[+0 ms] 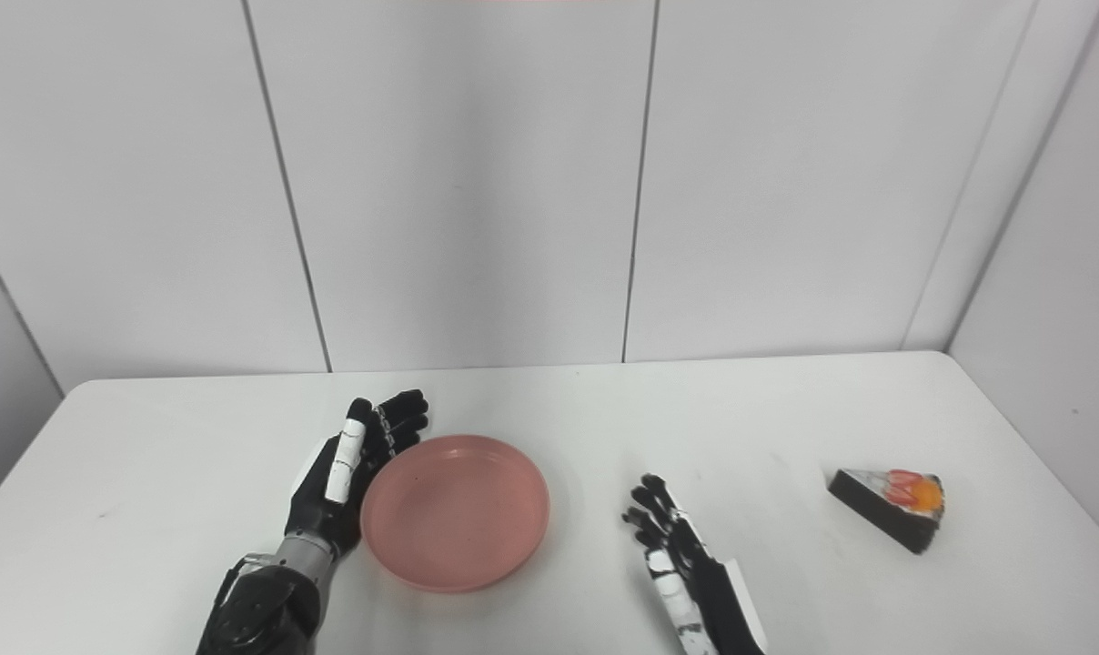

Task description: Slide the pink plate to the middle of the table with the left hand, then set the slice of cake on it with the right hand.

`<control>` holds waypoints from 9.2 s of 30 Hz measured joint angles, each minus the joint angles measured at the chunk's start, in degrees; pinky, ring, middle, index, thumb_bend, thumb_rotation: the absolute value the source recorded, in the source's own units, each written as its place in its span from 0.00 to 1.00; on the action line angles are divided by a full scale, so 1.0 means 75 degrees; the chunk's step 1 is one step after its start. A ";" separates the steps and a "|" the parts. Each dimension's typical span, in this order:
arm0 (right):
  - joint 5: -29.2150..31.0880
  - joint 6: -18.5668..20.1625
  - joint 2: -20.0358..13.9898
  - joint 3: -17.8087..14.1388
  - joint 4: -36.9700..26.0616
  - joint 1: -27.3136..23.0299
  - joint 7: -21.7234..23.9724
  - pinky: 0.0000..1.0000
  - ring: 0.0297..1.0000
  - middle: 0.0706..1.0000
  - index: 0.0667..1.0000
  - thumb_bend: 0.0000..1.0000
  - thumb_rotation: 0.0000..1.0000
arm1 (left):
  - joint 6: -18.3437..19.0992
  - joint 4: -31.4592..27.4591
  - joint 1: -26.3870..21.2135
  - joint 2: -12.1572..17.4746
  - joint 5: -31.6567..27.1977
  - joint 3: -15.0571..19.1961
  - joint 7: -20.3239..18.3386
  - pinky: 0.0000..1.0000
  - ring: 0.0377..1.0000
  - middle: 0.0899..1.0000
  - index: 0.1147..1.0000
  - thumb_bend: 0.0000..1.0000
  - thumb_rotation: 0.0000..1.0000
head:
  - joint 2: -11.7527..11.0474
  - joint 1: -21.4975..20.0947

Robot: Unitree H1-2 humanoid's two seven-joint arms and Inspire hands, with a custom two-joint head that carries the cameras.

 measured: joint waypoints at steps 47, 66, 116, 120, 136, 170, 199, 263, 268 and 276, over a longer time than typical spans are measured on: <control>-0.5297 0.2880 -0.1998 -0.0464 -0.3244 -0.0933 0.0305 0.67 0.79 0.85 0.86 0.82 0.82 | -0.0189 0.0421 -0.0312 -0.0131 -0.0022 -0.0151 0.0012 0.94 0.84 0.79 0.68 0.87 0.94 | -0.0398 -0.0658; -0.7184 0.2880 -0.4643 -0.0841 -0.2418 -0.1545 0.1240 0.70 0.77 0.78 0.80 1.00 0.82 | -0.0387 0.0541 -0.0369 -0.0130 0.0062 -0.0163 0.0051 0.90 0.85 0.80 0.68 0.85 0.94 | -0.0433 -0.0634; -0.5216 0.3006 -0.5536 -0.0209 0.1974 -0.2173 0.0714 0.52 0.57 0.63 0.70 0.82 0.36 | -0.0211 0.0276 -0.0207 -0.0148 -0.0022 -0.0201 -0.0165 0.88 0.84 0.79 0.68 0.84 0.90 | -0.0316 -0.0470; -0.4915 0.2784 -0.5503 -0.0251 0.2099 -0.2160 0.0313 0.31 0.35 0.40 0.53 0.64 0.19 | -0.0198 0.0264 -0.0206 -0.0150 -0.0103 -0.0195 -0.0176 0.88 0.83 0.79 0.68 0.83 0.90 | -0.0316 -0.0470; -0.4501 0.2428 -0.5438 -0.0180 0.2302 -0.2180 -0.0421 0.25 0.29 0.35 0.45 0.52 0.13 | -0.0081 0.0240 -0.0192 -0.0155 -0.0111 -0.0208 -0.0176 0.91 0.84 0.79 0.68 0.81 0.90 | -0.0293 -0.0400; -0.4117 0.2770 -0.4106 0.0107 -0.1675 -0.3115 0.0787 0.19 0.22 0.29 0.45 0.51 0.14 | -0.0051 -0.0025 -0.0060 -0.0336 0.0242 -0.0540 0.0017 0.88 0.82 0.81 0.71 0.79 0.95 | -0.0375 0.0373; -0.4425 0.2268 -0.2141 0.1777 0.0653 -0.4018 0.0824 0.26 0.31 0.38 0.49 0.52 0.01 | -0.0111 -0.0077 0.0018 -0.0810 0.0591 -0.0661 0.0493 0.86 0.81 0.79 0.72 0.80 1.00 | -0.0187 0.2236; -0.4585 0.0753 -0.2055 0.1779 0.1713 -0.3750 -0.0505 0.74 0.86 0.86 0.87 0.83 0.88 | 0.0001 -0.0563 0.0288 -0.0870 0.0329 -0.0539 0.0362 0.83 0.84 0.80 0.74 0.78 0.98 | -0.0105 0.2002; -0.3593 -0.0215 -0.1550 0.0896 0.1901 -0.3446 -0.1612 0.75 0.82 0.84 0.82 0.75 0.92 | -0.0164 -0.0737 0.0409 -0.0920 0.0752 -0.0515 0.1099 0.86 0.86 0.82 0.78 0.80 0.98 | -0.0094 0.2026; -0.1380 -0.1348 -0.0758 -0.0497 0.2879 -0.3073 -0.2359 0.74 0.81 0.84 0.86 0.69 1.00 | -0.0388 -0.1045 0.0622 -0.1040 0.1193 -0.0428 0.2094 0.92 0.92 0.90 0.86 0.82 0.98 | -0.0058 0.2120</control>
